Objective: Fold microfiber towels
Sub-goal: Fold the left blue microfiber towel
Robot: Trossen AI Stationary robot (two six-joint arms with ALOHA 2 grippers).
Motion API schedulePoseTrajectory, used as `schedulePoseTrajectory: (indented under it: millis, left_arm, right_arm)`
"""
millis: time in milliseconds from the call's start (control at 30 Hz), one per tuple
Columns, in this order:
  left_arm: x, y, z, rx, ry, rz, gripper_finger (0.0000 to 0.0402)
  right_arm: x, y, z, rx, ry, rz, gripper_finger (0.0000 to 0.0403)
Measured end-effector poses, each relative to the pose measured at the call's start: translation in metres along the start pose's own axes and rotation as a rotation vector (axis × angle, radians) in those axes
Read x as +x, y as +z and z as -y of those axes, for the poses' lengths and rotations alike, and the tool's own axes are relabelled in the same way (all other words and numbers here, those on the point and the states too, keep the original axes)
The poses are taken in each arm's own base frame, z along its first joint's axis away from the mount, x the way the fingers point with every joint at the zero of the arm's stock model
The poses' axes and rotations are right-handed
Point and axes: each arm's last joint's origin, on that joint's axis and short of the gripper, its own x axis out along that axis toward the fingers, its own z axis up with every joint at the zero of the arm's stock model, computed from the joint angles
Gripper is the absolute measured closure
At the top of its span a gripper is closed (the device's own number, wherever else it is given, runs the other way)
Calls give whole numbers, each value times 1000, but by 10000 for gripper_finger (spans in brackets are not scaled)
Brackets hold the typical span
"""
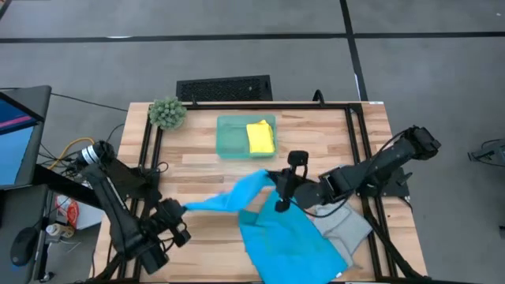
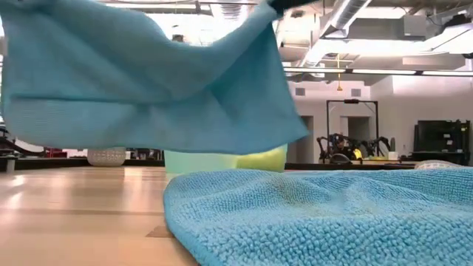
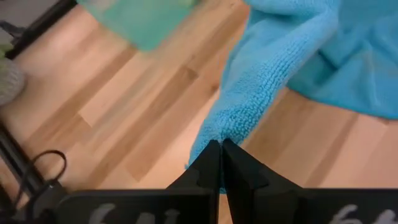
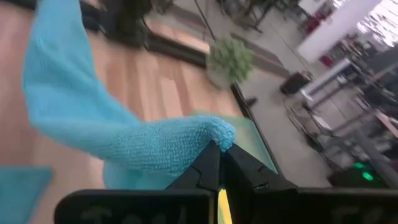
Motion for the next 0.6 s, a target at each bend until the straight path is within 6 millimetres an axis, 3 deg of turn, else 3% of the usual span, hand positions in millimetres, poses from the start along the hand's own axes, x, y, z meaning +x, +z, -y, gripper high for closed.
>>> schedulePoseTrajectory:
  millis: [133,267,600]
  left_arm:
    - [12,-6,-6,20,60,-66,401]
    - [28,-24,-7,16,115,-183,401]
    - [58,-63,8,-51,-39,-244,401]
  right_arm:
    - [3,-12,-2,40,16,-71,367]
    - [-1,-37,-25,98,142,-119,367]
    - [-30,-98,-79,374,553,-297,347]
